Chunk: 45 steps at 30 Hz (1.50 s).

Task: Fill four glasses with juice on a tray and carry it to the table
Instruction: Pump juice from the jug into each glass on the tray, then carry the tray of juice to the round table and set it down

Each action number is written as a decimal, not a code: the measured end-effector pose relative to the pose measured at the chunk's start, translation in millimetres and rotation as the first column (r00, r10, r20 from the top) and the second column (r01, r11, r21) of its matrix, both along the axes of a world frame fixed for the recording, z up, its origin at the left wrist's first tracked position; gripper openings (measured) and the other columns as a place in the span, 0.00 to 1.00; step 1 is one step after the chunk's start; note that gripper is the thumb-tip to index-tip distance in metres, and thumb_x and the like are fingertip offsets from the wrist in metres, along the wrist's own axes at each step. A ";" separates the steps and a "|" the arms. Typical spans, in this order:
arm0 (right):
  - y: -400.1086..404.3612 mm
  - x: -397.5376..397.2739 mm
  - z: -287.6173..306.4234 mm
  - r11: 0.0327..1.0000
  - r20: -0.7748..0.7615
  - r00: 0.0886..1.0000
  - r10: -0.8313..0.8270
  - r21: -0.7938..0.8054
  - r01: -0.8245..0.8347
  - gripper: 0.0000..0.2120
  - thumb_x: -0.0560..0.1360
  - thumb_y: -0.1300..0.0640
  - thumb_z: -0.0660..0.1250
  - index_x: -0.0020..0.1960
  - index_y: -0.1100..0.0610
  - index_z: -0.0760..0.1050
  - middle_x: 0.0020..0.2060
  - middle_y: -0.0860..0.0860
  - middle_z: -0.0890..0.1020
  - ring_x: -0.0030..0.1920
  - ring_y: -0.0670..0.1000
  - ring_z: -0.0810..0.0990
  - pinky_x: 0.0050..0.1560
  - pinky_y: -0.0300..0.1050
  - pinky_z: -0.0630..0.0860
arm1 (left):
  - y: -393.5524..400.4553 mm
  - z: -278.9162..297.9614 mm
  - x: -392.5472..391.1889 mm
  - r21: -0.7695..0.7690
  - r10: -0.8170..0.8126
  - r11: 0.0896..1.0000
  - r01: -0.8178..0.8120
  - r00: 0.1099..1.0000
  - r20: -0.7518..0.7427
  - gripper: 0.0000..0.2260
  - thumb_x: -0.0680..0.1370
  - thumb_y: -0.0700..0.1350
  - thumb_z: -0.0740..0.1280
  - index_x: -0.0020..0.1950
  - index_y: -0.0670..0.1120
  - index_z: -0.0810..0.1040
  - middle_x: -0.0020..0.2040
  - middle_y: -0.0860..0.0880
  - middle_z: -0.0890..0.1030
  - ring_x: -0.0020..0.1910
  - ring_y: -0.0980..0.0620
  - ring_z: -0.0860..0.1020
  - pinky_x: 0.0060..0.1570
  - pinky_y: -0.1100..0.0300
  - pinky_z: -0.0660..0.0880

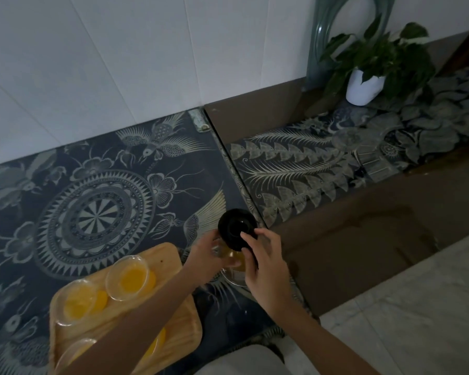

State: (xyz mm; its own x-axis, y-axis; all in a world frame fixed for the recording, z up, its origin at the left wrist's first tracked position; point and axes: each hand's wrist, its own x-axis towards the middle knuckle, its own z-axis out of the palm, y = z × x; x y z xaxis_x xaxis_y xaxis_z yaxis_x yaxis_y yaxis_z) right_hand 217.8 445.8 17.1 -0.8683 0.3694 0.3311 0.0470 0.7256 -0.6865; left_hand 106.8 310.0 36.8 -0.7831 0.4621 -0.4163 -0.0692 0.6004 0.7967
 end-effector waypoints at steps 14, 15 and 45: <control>-31.7 36.3 -16.3 0.996 0.055 0.997 -0.061 -0.060 0.064 0.18 0.81 0.63 0.65 0.71 0.59 0.73 0.71 0.56 0.65 0.46 0.48 0.82 0.43 0.42 0.81 | -10.7 -16.6 18.5 0.001 -0.103 0.995 0.104 0.989 -0.111 0.42 0.69 0.44 0.81 0.80 0.49 0.66 0.71 0.50 0.78 0.72 0.50 0.74 0.72 0.46 0.72; -32.4 37.0 -15.2 0.996 0.055 0.996 -0.065 -0.059 0.068 0.19 0.81 0.64 0.66 0.72 0.59 0.72 0.71 0.57 0.65 0.47 0.48 0.81 0.45 0.42 0.81 | -11.2 -16.7 19.0 0.004 -0.117 0.993 0.118 0.986 -0.115 0.43 0.70 0.44 0.81 0.82 0.50 0.65 0.71 0.50 0.78 0.72 0.50 0.74 0.72 0.47 0.72; -115.0 -43.3 41.4 0.980 0.088 0.982 0.168 -0.121 -0.157 0.19 0.82 0.56 0.67 0.71 0.58 0.74 0.63 0.50 0.78 0.60 0.55 0.79 0.59 0.61 0.78 | -330.1 65.1 7.7 0.363 0.553 0.823 -0.437 0.762 -0.336 0.34 0.77 0.55 0.73 0.79 0.68 0.62 0.75 0.67 0.72 0.69 0.65 0.75 0.57 0.66 0.80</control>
State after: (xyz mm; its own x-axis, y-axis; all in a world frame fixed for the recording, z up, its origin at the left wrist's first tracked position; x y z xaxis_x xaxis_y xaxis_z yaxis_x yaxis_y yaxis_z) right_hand 174.5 330.8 58.5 -0.9456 0.2512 0.2066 0.0054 0.6473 -0.7622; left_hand 114.4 -20.1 101.9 -0.9976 0.0011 0.0691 0.0651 0.3520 0.9337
